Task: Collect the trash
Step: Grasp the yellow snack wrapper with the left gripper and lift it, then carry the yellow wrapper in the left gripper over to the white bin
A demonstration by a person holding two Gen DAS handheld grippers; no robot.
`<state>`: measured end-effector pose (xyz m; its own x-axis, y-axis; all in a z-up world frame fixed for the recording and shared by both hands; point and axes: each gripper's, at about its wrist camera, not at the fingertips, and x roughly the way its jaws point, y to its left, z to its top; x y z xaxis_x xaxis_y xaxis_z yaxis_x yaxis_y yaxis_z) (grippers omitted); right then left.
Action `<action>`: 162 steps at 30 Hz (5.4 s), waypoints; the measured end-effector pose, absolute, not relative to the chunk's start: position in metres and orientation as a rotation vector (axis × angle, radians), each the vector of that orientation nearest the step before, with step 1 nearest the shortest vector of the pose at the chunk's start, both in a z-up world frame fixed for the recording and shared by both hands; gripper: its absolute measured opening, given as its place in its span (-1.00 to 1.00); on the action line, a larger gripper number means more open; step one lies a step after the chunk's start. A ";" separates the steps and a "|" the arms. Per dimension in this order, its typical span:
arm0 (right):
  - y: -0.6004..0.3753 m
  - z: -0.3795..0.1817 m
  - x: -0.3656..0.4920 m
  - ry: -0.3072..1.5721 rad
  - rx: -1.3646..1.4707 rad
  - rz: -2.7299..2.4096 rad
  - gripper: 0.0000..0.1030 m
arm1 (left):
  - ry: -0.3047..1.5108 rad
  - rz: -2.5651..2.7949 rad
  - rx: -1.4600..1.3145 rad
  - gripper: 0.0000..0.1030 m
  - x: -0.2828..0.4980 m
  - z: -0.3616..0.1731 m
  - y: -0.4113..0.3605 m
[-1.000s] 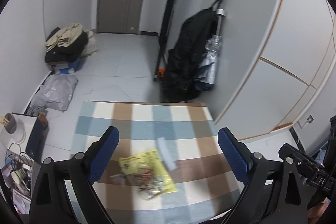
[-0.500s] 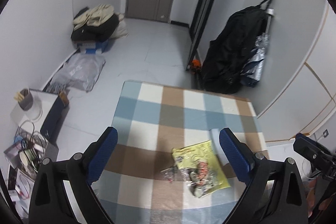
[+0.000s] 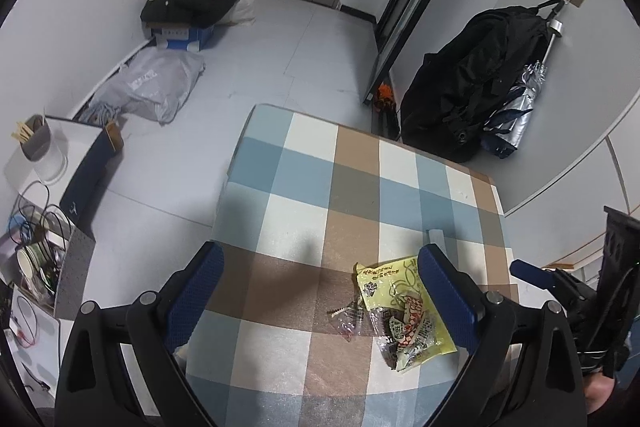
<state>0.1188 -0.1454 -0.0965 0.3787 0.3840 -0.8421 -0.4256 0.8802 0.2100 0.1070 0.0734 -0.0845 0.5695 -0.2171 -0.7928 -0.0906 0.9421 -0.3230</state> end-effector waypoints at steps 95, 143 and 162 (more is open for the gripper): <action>-0.185 -0.122 0.206 1.078 0.056 0.450 -0.87 | 1.104 -0.253 0.018 -1.00 0.143 -0.130 -0.016; -0.213 -0.069 0.139 0.851 0.157 0.414 -0.87 | 0.766 -0.125 -0.062 -1.00 0.102 -0.060 0.009; -0.209 -0.040 0.047 0.760 0.185 0.413 -0.87 | 0.599 -0.127 0.019 -1.00 0.049 -0.016 0.010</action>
